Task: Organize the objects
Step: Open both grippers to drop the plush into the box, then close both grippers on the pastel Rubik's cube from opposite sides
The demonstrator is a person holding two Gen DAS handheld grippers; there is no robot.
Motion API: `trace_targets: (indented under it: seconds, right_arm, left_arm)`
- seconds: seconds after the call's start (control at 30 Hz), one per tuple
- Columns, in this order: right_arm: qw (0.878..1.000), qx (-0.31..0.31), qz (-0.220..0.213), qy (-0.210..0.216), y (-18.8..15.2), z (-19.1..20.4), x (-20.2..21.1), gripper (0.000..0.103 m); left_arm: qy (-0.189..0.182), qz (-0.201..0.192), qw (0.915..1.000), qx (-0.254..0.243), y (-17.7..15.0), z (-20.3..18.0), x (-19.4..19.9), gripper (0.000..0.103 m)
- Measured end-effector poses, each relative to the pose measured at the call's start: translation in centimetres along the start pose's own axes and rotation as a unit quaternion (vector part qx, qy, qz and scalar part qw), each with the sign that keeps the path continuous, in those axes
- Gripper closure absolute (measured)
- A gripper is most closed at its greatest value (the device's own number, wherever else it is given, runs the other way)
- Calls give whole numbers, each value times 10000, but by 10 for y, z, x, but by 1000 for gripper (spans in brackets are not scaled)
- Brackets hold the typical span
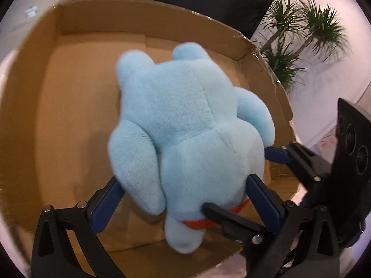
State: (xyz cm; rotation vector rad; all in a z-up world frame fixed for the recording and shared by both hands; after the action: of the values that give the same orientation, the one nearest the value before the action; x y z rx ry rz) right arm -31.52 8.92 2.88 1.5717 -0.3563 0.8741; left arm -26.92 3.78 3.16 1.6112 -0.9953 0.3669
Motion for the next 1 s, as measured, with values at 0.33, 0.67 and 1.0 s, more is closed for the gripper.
trace_targets:
  seconds: [0.33,0.67,1.0]
  right_arm:
    - [9988,-208,-414,-174,-9,-16,107,3]
    - [9924,100,-764,957,-105,52,149,1]
    - [9901,440,-969,916,-165,86,161,0]
  left_arm:
    - [373,-718,9951,-560,-24,-40,117,1]
    - [553,-174,9952,-784,-138,-1,125,1]
    - [1181,212,9865,-1115,-175,6,91,48]
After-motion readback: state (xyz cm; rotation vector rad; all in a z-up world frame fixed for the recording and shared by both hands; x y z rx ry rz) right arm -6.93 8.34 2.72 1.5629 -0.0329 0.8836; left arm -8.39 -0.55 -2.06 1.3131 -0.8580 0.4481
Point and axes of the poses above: each gripper's, at about its wrist camera, not at the fingertips, and x roughly against the way its jaws point, z to its left, y to its top, the point moved 9 cm from there along -x, roughly the way its jaws point, and after that the axes turned 3 degrees about -z, right-handed, at the moved point
